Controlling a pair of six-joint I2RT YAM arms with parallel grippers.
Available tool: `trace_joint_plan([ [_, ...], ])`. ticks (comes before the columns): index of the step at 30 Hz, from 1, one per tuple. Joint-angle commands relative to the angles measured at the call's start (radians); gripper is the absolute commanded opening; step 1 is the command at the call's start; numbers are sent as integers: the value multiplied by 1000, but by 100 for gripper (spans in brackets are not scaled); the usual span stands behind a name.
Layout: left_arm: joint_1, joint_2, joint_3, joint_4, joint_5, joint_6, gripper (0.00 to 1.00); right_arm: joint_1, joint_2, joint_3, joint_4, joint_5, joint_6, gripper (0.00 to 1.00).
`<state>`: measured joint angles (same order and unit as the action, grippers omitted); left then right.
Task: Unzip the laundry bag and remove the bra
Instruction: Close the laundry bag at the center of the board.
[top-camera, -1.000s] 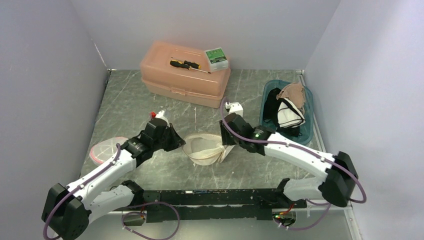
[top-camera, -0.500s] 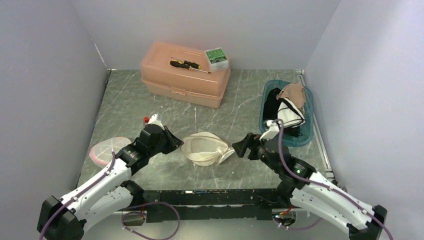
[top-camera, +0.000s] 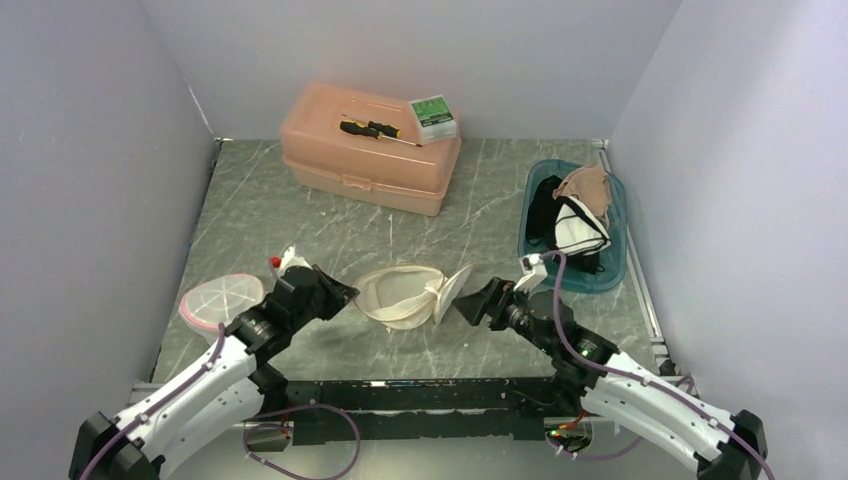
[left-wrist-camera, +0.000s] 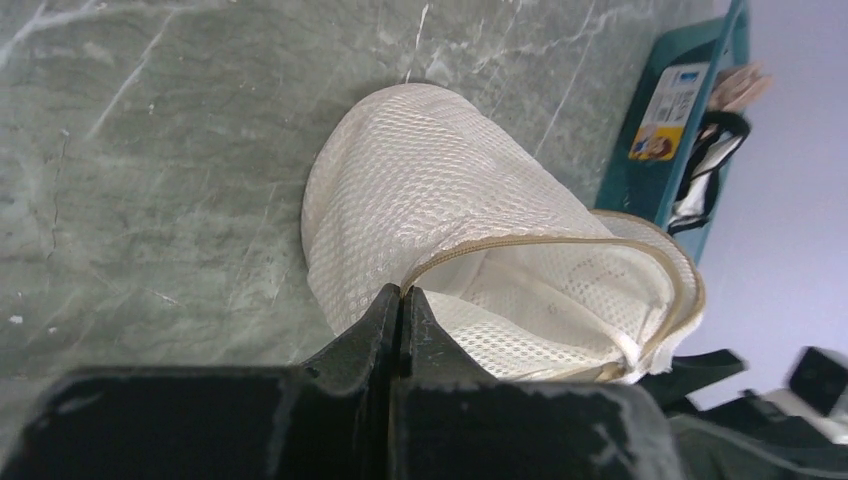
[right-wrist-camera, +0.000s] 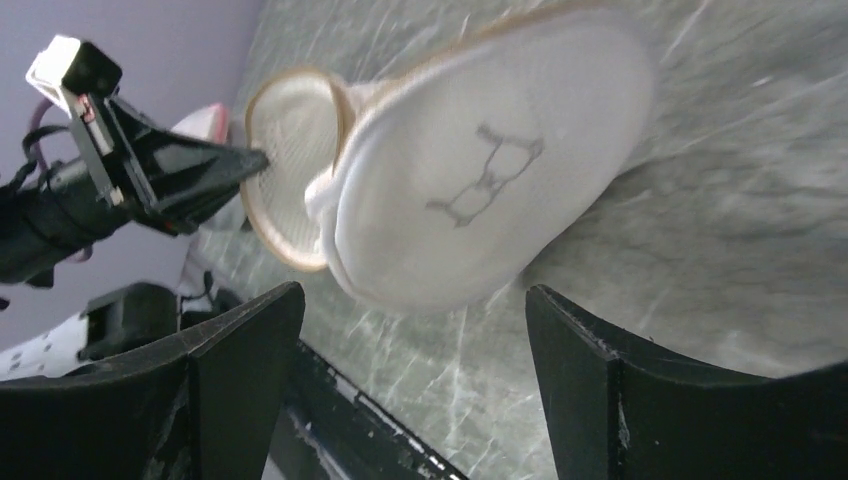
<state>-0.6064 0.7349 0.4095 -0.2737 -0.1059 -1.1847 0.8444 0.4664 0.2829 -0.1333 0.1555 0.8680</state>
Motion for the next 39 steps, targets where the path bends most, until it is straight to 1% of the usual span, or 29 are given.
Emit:
trace_joint_plan([
  [1,-15,-93,-34,2,-101,-141,3,8,93,-52,338,-190,35,81],
  [3,-19,-131,-32,-32,-134,-162,3,48,152,-32,339,-174,-14,74],
  [5,-22,-148,-20,-68,-169,-174,3,124,181,-17,325,-90,-63,71],
  [8,-25,-142,1,-98,-191,-179,3,257,253,46,231,111,-113,72],
  [12,-32,-113,7,-95,-194,-197,3,402,441,143,144,337,-129,75],
  [16,-47,-86,15,-70,-188,-195,3,422,651,245,43,532,-64,75],
  [21,-73,-85,32,-88,-195,-187,3,399,807,337,-11,665,-25,78],
  [23,-77,-100,29,-106,-201,-188,3,341,820,345,-30,673,-13,79],
  [26,-79,-132,16,-128,-204,-191,2,260,757,313,-14,641,-36,79],
  [30,-78,-158,4,-139,-217,-194,3,237,643,290,-49,644,-65,81],
  [32,-79,-153,0,-129,-216,-193,3,240,581,273,-48,615,-73,82],
  [34,-78,-140,1,-111,-214,-188,3,241,505,239,-16,528,-65,85],
  [36,-80,-121,2,-94,-209,-184,3,241,429,181,57,412,-31,86],
  [39,-82,-98,-3,-63,-200,-181,3,237,322,82,189,292,92,88],
])
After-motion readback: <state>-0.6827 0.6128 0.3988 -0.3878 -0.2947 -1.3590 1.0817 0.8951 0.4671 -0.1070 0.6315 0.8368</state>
